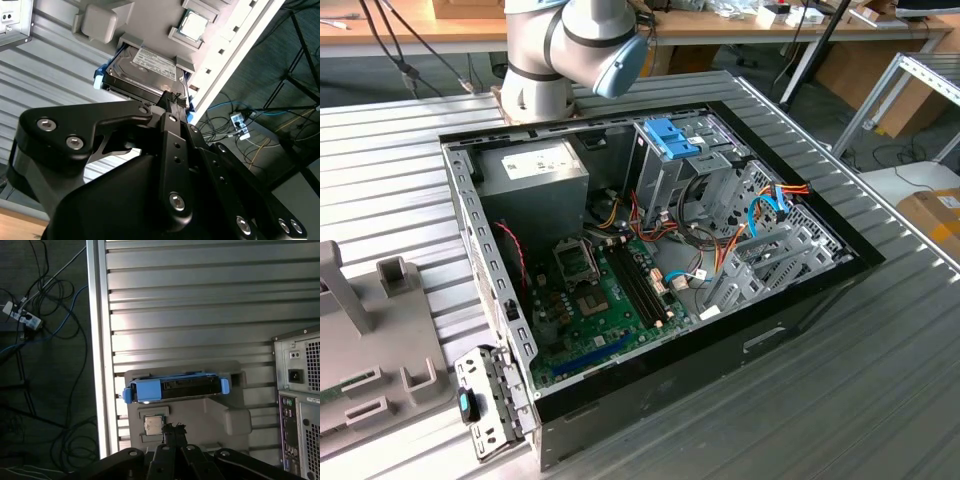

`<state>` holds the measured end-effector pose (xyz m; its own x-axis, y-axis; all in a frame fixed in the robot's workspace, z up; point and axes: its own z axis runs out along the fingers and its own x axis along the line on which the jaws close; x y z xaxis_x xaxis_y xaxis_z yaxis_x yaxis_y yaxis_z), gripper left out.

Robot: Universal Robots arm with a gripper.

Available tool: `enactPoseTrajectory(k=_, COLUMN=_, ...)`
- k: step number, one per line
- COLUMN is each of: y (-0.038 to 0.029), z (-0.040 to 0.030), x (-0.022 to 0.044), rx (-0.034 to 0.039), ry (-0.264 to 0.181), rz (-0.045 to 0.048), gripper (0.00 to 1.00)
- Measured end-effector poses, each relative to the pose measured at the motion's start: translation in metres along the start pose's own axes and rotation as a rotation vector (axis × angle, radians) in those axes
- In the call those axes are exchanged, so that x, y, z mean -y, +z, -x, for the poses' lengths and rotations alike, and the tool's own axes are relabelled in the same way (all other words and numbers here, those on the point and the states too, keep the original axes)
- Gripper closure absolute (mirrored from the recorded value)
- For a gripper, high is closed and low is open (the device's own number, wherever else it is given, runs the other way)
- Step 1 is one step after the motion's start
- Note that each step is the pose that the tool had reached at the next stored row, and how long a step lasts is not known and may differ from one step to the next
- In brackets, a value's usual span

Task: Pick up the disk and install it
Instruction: 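Reach for the disk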

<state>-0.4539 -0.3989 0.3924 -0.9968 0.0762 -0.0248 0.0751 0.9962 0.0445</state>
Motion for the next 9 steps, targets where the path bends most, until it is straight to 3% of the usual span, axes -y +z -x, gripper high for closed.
enactPoseTrajectory(k=9, y=0.0002, z=-0.0004, x=-0.0042, rx=0.0, ry=0.0, rz=0.0, gripper=0.89)
